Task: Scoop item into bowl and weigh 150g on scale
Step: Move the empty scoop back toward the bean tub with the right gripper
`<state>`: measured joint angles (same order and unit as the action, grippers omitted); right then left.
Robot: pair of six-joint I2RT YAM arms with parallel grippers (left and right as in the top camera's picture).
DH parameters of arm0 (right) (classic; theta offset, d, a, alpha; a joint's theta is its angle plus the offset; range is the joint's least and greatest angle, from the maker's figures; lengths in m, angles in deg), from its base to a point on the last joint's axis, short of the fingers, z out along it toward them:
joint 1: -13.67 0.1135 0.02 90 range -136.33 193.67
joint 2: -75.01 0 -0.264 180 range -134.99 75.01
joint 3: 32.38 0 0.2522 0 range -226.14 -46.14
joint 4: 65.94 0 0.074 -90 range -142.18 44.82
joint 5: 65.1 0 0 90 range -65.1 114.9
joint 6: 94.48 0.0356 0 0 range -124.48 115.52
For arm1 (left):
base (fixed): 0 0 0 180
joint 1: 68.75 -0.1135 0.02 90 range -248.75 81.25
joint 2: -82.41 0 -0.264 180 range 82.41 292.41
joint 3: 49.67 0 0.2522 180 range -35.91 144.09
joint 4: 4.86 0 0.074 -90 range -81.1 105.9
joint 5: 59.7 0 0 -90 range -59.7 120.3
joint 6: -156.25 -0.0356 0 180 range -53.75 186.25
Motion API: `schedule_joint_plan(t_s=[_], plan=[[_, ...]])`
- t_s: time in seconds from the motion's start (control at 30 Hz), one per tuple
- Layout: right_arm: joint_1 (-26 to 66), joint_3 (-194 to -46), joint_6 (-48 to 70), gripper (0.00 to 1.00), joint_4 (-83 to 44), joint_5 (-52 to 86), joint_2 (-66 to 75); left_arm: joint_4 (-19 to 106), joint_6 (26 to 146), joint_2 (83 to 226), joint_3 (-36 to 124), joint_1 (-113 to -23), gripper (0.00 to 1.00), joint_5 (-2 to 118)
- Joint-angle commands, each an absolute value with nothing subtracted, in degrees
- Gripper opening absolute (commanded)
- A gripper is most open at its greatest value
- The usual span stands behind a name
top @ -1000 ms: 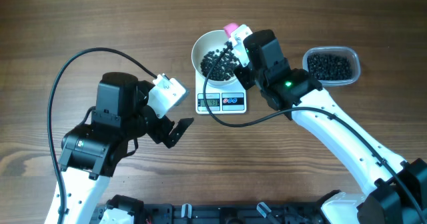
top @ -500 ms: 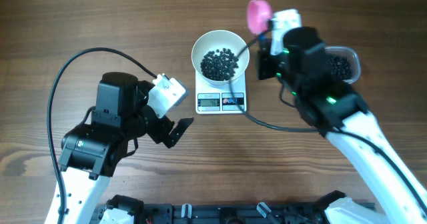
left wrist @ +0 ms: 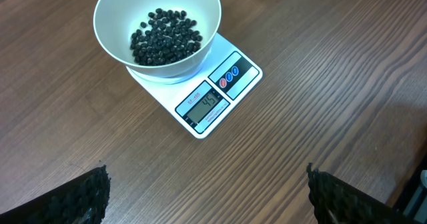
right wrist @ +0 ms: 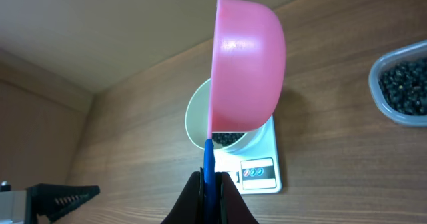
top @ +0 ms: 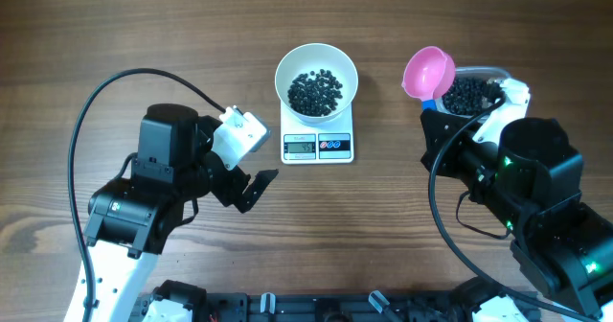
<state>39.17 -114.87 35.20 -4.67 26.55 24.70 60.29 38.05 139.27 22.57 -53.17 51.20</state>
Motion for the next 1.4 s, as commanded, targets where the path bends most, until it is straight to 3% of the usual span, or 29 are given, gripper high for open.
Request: schedule_joint_plan(t_s=[0.0, 0.53, 0.6, 1.37], plan=[[39.1, -115.7, 35.7, 0.04, -3.1, 26.8, 24.7, 60.2, 38.4, 139.4, 23.9, -53.6, 1.00, 51.7], [39.1, -114.8, 36.2, 0.04, 5.2, 39.2, 23.0, 60.2, 38.4, 139.4, 23.9, -53.6, 1.00, 51.7], [39.1, -114.6, 40.5, 0.04, 4.8, 41.6, 21.9, 60.2, 38.4, 139.4, 23.9, -53.6, 1.00, 51.7], [39.1, -114.6, 33.0, 0.04, -0.5, 35.3, 14.3, 60.2, 38.4, 139.4, 23.9, -53.6, 1.00, 51.7]])
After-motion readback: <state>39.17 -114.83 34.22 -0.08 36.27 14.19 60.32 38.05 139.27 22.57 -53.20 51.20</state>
